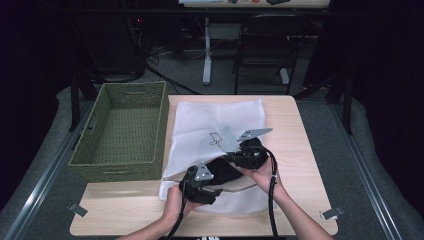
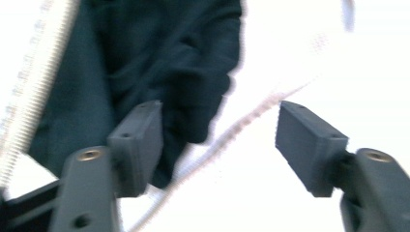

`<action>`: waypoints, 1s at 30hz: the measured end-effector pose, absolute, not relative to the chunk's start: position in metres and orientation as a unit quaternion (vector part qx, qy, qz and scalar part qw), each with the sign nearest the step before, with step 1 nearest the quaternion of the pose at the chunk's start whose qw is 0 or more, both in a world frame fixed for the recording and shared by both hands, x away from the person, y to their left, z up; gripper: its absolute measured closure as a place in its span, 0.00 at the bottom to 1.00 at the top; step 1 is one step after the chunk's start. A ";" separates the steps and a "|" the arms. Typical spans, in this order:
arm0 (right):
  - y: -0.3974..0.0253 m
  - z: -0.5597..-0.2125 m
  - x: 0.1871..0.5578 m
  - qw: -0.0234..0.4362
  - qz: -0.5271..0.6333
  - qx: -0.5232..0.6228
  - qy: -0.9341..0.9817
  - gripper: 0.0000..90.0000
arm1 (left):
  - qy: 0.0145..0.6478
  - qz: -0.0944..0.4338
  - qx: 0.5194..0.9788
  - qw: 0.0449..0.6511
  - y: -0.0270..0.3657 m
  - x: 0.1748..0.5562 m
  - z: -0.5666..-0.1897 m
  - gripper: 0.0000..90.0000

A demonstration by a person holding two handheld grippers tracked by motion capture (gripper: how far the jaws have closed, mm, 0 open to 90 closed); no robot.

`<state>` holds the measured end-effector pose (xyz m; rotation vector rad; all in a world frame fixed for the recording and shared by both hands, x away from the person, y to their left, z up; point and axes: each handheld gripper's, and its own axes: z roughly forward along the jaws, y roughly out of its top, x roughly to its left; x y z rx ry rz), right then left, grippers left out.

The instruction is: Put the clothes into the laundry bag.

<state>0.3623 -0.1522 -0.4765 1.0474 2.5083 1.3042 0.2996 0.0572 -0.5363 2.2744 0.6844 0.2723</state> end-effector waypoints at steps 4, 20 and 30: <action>-0.152 -0.477 0.362 0.062 0.431 0.347 0.830 0.97 | 0.272 0.102 0.888 0.358 0.066 0.292 -0.539 0.26; -0.151 -0.477 0.361 0.058 0.428 0.354 0.830 0.96 | 0.316 0.117 0.882 0.329 0.067 0.299 -0.559 0.24; -0.149 -0.476 0.361 0.065 0.428 0.348 0.831 0.96 | 0.331 0.146 0.870 0.336 0.047 0.309 -0.574 0.70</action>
